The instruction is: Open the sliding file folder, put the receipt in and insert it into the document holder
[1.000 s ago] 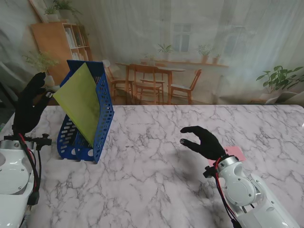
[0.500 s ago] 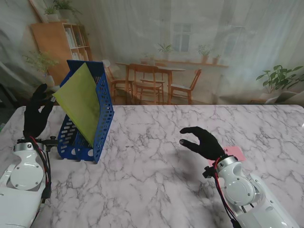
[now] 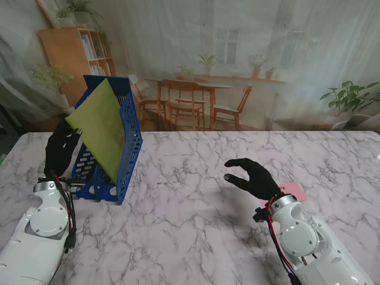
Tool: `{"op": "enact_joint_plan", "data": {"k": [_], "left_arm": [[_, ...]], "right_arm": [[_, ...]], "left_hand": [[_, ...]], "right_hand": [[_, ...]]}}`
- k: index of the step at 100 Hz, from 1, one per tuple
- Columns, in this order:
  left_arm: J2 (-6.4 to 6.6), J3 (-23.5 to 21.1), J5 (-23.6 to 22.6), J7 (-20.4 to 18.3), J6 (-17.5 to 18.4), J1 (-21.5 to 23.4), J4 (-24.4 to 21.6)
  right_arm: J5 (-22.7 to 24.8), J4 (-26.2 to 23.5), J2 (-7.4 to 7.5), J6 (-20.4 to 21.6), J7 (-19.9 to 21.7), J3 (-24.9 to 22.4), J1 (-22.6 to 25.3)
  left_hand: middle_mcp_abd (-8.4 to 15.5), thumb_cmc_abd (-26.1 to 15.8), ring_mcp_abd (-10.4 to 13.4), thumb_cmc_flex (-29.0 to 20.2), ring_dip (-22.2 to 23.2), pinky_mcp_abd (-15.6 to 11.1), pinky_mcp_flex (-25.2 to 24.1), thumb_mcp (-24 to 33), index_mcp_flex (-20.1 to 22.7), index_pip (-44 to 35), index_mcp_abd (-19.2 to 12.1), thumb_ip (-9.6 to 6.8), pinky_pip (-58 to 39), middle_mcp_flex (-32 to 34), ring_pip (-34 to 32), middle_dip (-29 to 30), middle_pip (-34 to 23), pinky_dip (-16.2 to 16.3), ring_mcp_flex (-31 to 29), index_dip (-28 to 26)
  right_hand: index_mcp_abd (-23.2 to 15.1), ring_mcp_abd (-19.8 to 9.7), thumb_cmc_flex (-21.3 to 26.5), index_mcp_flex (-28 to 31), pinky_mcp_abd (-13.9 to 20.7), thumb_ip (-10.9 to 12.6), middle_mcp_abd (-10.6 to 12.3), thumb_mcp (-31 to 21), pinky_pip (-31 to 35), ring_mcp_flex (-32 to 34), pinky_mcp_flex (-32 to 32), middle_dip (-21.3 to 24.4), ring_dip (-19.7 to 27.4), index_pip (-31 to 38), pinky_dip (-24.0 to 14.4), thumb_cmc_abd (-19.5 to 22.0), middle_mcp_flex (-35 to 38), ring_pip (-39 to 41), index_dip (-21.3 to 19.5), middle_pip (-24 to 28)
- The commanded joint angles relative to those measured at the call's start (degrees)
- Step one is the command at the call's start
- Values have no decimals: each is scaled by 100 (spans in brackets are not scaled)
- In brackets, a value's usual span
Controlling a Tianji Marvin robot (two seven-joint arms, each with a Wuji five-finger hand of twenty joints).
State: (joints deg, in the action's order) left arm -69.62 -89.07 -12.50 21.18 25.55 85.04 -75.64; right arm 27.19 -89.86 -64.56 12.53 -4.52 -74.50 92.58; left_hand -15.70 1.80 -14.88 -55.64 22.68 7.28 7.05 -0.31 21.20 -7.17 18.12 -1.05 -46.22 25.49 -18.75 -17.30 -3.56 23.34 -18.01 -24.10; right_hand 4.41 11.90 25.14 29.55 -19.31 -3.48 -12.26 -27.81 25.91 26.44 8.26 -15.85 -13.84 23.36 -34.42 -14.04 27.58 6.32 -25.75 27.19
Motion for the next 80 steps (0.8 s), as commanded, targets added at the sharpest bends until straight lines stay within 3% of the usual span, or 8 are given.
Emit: {"op": "enact_joint_plan", "data": {"k": [1, 47, 61, 80], "left_arm": [[-62, 47, 63, -71, -71, -42, 49], [51, 177, 9, -478, -436, 48, -473], [45, 291, -11, -465, -581, -25, -447], [0, 508, 60, -363, -717, -139, -294]], "right_arm": [[5, 20, -1, -37, 12, 9, 2], [-15, 13, -6, -49, -2, -3, 12], [-15, 10, -8, -55, -11, -12, 17], [-21, -3, -10, -86, -13, -14, 23]], "left_hand": [[-20, 50, -165, -209, 70, -335, 137, -9, 226, -57, 50, 92, -236, 170, -153, -63, -33, 108, -145, -61], [-14, -104, -169, -909, 29, -268, 619, 100, 555, -301, -4, 27, -604, 659, -393, -127, -197, 245, -690, -108], [16, -168, -159, -1190, -12, -271, 699, 25, 577, -421, -30, 0, -662, 476, -462, -175, -694, 250, -764, -97], [69, -130, -138, -1112, -32, -279, 708, -17, 543, -482, -71, 5, -670, 320, -466, -82, -1044, 246, -775, -82]], "right_hand": [[-161, -75, -117, 12, -48, -58, 77, 1, 55, 94, -74, 32, -91, 36, 48, 122, 18, 97, 104, -25], [-161, -73, -109, 10, -48, -57, 76, 4, 60, 102, -75, 31, -93, 35, 55, 130, 16, 102, 102, -21], [-159, -68, -106, 11, -53, -56, 71, 5, 61, 108, -78, 30, -95, 35, 57, 135, 21, 104, 102, -18], [-163, -66, -102, 12, -53, -56, 70, 10, 64, 109, -79, 30, -96, 32, 58, 141, 22, 105, 103, -18]]}}
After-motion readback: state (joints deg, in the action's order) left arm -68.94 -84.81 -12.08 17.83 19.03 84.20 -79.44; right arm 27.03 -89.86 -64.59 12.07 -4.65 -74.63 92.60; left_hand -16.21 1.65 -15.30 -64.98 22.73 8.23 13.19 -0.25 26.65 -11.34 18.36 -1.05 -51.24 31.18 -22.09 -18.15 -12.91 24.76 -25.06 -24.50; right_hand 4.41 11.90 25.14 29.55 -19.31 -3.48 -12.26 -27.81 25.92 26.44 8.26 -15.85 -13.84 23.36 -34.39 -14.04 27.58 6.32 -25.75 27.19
